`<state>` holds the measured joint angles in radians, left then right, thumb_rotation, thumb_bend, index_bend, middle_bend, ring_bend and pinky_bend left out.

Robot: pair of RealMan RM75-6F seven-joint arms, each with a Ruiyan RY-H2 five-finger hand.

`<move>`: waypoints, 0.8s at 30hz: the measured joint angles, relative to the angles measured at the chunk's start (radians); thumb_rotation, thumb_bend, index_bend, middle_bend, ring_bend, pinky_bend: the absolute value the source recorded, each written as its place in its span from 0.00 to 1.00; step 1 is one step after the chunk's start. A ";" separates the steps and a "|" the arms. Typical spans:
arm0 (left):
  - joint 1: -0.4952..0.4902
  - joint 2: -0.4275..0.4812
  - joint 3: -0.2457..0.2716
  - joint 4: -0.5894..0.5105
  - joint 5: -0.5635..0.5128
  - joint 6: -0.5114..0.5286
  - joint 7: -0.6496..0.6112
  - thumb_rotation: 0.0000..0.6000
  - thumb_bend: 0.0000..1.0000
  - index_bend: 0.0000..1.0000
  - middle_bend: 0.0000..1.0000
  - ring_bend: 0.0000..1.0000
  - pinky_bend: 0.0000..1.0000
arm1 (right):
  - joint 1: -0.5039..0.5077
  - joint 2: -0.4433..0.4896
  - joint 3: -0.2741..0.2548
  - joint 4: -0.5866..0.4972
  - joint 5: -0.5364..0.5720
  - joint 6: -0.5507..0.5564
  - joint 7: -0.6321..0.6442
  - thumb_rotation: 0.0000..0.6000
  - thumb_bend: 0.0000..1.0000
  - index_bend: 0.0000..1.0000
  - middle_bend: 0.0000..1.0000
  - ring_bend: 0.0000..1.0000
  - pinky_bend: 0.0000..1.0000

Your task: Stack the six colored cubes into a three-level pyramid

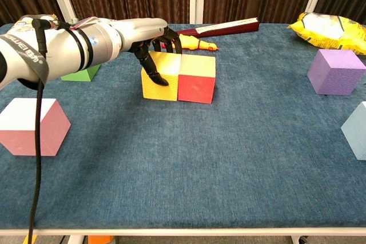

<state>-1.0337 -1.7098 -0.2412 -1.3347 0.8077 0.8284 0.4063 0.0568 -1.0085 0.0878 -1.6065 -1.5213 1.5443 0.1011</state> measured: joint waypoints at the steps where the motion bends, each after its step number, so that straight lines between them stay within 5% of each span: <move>1: 0.000 0.000 0.000 -0.002 -0.002 0.002 0.002 1.00 0.15 0.27 0.30 0.39 0.53 | 0.000 0.000 0.000 0.001 0.000 0.000 0.001 1.00 0.03 0.00 0.12 0.05 0.19; 24: -0.021 0.031 0.005 -0.064 -0.060 -0.013 0.034 1.00 0.06 0.10 0.15 0.26 0.47 | -0.007 -0.002 -0.001 0.008 -0.001 0.007 0.013 1.00 0.04 0.00 0.12 0.05 0.19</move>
<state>-1.0549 -1.6791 -0.2360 -1.3986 0.7477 0.8150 0.4403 0.0495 -1.0100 0.0871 -1.5985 -1.5218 1.5509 0.1142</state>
